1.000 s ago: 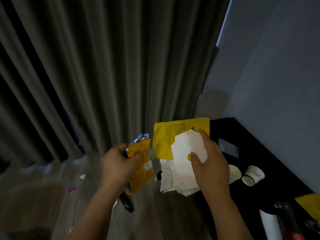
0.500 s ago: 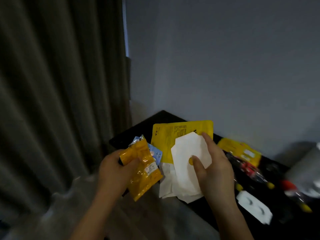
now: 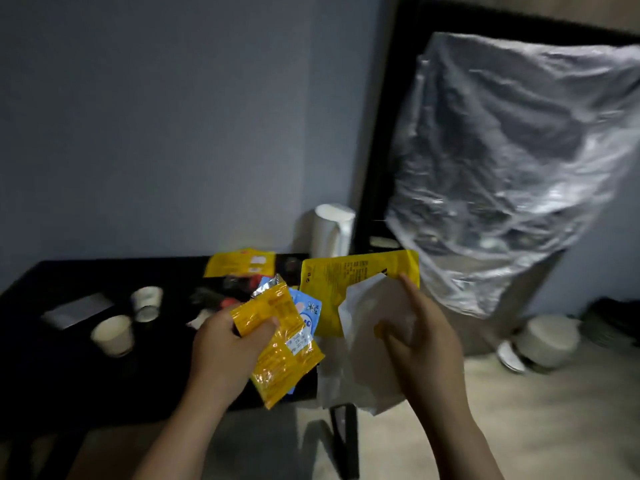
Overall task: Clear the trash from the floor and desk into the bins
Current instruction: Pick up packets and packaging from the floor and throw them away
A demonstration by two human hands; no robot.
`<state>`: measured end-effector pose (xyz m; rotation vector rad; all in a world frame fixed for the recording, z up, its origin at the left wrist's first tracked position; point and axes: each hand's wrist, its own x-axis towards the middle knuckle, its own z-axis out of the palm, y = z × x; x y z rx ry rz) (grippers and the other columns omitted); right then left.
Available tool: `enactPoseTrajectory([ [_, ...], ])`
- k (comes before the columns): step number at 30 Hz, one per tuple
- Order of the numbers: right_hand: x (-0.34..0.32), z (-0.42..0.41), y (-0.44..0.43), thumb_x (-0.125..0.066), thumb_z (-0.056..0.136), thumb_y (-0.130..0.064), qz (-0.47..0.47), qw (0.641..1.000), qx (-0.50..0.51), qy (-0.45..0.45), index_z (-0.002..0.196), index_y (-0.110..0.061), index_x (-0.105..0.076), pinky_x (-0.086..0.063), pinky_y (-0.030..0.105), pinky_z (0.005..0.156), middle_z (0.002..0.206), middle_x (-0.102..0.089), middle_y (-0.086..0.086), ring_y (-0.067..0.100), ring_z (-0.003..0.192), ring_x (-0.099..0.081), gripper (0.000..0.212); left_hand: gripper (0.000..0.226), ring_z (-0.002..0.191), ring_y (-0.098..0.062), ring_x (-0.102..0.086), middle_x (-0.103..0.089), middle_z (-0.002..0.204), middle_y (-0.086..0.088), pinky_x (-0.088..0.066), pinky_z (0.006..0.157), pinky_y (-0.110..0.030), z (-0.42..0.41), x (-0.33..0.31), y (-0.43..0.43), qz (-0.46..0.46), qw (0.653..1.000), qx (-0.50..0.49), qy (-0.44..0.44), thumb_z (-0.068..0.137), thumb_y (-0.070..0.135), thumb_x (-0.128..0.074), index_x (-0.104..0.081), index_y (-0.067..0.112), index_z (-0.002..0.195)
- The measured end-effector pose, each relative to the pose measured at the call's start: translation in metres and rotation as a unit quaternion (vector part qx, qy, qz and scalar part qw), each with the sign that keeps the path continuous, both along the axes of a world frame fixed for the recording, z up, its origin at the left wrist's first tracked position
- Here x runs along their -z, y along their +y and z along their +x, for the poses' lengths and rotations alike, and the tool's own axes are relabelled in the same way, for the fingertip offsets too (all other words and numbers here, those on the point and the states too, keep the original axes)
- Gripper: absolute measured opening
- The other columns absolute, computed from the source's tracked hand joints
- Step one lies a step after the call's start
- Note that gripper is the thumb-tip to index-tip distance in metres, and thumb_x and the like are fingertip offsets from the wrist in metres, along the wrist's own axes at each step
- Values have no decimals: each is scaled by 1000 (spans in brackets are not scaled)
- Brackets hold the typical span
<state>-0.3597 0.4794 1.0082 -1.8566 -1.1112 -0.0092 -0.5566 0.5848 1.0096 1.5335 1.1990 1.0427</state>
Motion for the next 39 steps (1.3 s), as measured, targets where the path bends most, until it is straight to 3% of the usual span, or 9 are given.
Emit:
enactPoseTrajectory([
  [3, -4, 55, -41, -73, 72, -5, 17, 998, 66, -9, 140, -32, -43, -41, 22, 80, 126, -59, -7, 12, 111, -56, 79, 5, 63, -11, -69, -73, 69, 3, -53, 58, -28, 71, -4, -13, 13, 998, 65, 1, 79, 17, -73, -71, 17, 74],
  [11, -8, 205, -156, -71, 78, -12, -2, 975, 220, -26, 141, -33, -39, -43, 28, 88, 132, -56, -4, 18, 117, -54, 74, 8, 61, -18, -67, -70, 64, -7, -50, 55, -28, 265, -2, -79, 24, 977, 211, -6, 79, 12, -72, -69, 11, 72],
  [15, -7, 260, -211, -68, 81, -15, -24, 960, 278, -18, 143, -35, -35, -38, 22, 81, 132, -54, -5, 14, 118, -51, 72, 10, 58, -17, -63, -68, 64, -11, -46, 53, -24, 345, 3, -114, 11, 961, 275, -9, 80, 11, -71, -67, 5, 74],
  [20, 4, 312, -252, -68, 82, -11, -10, 938, 346, 24, 142, -34, -37, -37, 21, 87, 134, -52, -7, 6, 114, -49, 72, 11, 49, -8, -60, -66, 62, -11, -47, 50, -26, 425, 18, -139, 12, 938, 347, 14, 78, 11, -72, -66, 4, 72],
  [27, 22, 385, -242, -66, 85, -14, -25, 908, 415, 55, 143, -36, -33, -40, 23, 85, 120, -47, -15, 1, 104, -42, 70, 11, 60, -22, -62, -66, 64, -15, -49, 57, -32, 535, 32, -123, 10, 919, 395, 15, 74, 11, -76, -67, 6, 71],
  [31, 20, 433, -213, -62, 89, -16, -28, 892, 448, 51, 145, -33, -33, -45, 29, 89, 127, -50, -9, 3, 105, -44, 65, 17, 68, -33, -66, -69, 65, -11, -54, 62, -41, 598, 32, -92, 5, 904, 428, 7, 62, 28, -73, -68, 13, 69],
  [33, 19, 456, -200, -58, 91, -17, -42, 886, 460, 48, 145, -35, -32, -44, 24, 82, 124, -51, -9, 3, 102, -45, 63, 22, 69, -34, -66, -69, 67, -12, -55, 62, -45, 628, 31, -76, 6, 901, 433, 5, 58, 32, -69, -67, 13, 70],
  [36, 19, 487, -188, -56, 92, -20, -57, 871, 485, 53, 145, -38, -30, -41, 20, 78, 114, -46, -17, 2, 99, -45, 61, 19, 70, -35, -66, -68, 66, -14, -52, 59, -39, 671, 30, -63, 27, 889, 456, 22, 67, 26, -75, -68, 9, 71],
  [39, 24, 518, -182, -56, 93, -21, -68, 858, 504, 74, 144, -40, -29, -40, 19, 81, 111, -39, -22, -1, 100, -42, 61, 29, 63, -34, -62, -65, 64, -15, -50, 57, -39, 713, 35, -58, 23, 876, 482, 30, 61, 35, -69, -66, 7, 69],
])
